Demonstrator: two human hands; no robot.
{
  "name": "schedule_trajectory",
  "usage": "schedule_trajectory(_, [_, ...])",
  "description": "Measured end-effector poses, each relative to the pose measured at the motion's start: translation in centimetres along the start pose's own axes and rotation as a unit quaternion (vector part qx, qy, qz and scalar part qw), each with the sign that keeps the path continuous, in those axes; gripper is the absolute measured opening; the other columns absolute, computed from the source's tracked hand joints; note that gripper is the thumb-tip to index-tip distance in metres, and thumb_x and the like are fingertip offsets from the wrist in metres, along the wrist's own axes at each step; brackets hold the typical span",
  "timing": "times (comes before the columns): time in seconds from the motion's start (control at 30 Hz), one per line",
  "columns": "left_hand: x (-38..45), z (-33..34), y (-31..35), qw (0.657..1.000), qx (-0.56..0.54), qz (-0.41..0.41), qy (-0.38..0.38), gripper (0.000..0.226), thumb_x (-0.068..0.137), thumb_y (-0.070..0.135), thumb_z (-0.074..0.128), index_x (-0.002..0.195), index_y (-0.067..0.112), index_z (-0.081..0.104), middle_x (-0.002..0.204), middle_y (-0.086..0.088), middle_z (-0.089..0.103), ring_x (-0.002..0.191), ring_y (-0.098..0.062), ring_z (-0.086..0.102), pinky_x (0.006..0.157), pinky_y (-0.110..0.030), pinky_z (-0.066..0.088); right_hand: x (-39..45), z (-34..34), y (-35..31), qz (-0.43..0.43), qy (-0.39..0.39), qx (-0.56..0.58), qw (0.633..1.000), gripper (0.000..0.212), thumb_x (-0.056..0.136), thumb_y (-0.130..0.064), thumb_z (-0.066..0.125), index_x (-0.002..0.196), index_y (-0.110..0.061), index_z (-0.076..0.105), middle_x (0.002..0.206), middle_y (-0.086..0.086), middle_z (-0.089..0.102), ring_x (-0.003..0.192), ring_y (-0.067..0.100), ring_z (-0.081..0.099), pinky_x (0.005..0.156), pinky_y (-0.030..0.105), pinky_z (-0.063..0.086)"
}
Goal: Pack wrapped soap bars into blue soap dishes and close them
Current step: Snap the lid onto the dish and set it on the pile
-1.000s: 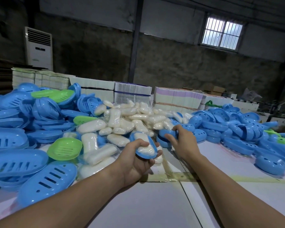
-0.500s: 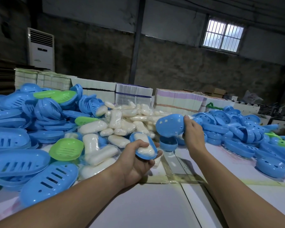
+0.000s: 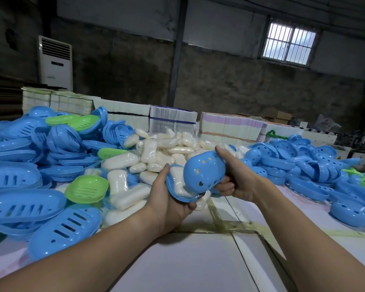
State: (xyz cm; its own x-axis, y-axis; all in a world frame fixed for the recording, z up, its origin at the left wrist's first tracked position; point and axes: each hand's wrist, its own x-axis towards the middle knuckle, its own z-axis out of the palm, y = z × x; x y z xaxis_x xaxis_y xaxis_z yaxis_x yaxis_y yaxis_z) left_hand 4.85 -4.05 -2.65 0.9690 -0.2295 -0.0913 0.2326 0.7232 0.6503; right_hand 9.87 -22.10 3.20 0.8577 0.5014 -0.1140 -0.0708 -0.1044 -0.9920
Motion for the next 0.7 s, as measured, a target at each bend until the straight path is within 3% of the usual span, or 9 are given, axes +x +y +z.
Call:
schedule_trajectory(0.13, [0.0,-0.1,-0.1,1.0,-0.011,-0.006,-0.009,0.068,0.095,0.067,0.038,0.11,0.009,0.069,0.093,-0.019,0.072,0.074,-0.029,0.061,0.047,-0.026,0.048,-0.3,0.8,-0.4,0.002,0.0,-0.118,0.993,0.047,0.066,-0.067,0.072,0.052,-0.027,0.052,0.055,-0.003,0.024,0.048,0.012,0.018,0.04,0.02,0.022])
schedule_trajectory(0.23, [-0.1,0.1,-0.2,1.0,0.001,-0.001,-0.022,0.071,0.096,0.067,0.036,0.11,0.006,0.069,0.093,-0.021,0.072,0.067,-0.029,0.063,0.047,-0.027,0.048,-0.2,1.9,-0.4,-0.017,0.028,-0.192,0.981,0.038,0.073,-0.06,0.071,0.078,-0.024,0.063,0.057,-0.003,0.031,0.049,0.013,0.024,0.044,0.023,0.022])
schedule_trajectory(0.33, [-0.1,0.0,-0.2,0.999,0.01,0.001,-0.04,0.071,0.097,0.066,0.034,0.113,0.007,0.068,0.094,-0.021,0.073,0.066,-0.029,0.066,0.048,-0.027,0.049,0.1,2.8,-0.4,-0.024,0.07,-0.227,0.971,0.053,0.07,-0.066,0.068,0.098,-0.021,0.06,0.062,-0.002,0.04,0.051,0.014,0.031,0.05,0.028,0.024])
schedule_trajectory(0.43, [0.0,-0.1,-0.1,0.999,-0.001,0.005,-0.042,0.068,0.097,0.067,0.034,0.116,0.01,0.067,0.096,-0.02,0.073,0.07,-0.029,0.065,0.048,-0.027,0.05,0.0,3.3,-0.7,-0.057,0.143,-0.34,0.928,0.042,0.077,-0.072,0.061,0.101,-0.037,0.06,0.063,-0.013,0.056,0.05,0.007,0.046,0.053,0.022,0.033])
schedule_trajectory(0.53, [-0.2,0.0,0.0,1.0,-0.001,0.011,-0.026,0.066,0.095,0.067,0.038,0.118,0.013,0.067,0.098,-0.018,0.073,0.075,-0.028,0.065,0.05,-0.028,0.053,-0.1,3.5,-0.8,-0.113,0.183,-0.436,0.874,0.03,0.092,-0.064,0.048,0.108,-0.042,0.061,0.085,-0.011,0.067,0.068,0.005,0.058,0.063,0.026,0.044])
schedule_trajectory(0.6, [-0.2,0.1,0.0,1.0,0.005,0.017,-0.014,0.066,0.093,0.067,0.042,0.125,0.013,0.064,0.104,-0.018,0.071,0.08,-0.028,0.064,0.05,-0.03,0.055,-0.2,4.1,-0.8,-0.108,0.169,-0.43,0.88,0.037,0.092,-0.067,0.043,0.113,-0.044,0.06,0.091,-0.008,0.068,0.071,0.009,0.063,0.069,0.029,0.051])
schedule_trajectory(0.7, [-0.1,0.1,0.2,0.999,0.034,0.033,0.004,0.067,0.091,0.064,0.049,0.141,0.018,0.052,0.132,-0.02,0.063,0.094,-0.031,0.066,0.056,-0.034,0.057,-0.6,4.9,-0.9,-0.067,0.14,-0.422,0.893,0.071,0.075,-0.088,0.037,0.13,-0.045,0.051,0.095,-0.012,0.063,0.059,0.001,0.06,0.053,0.02,0.044])
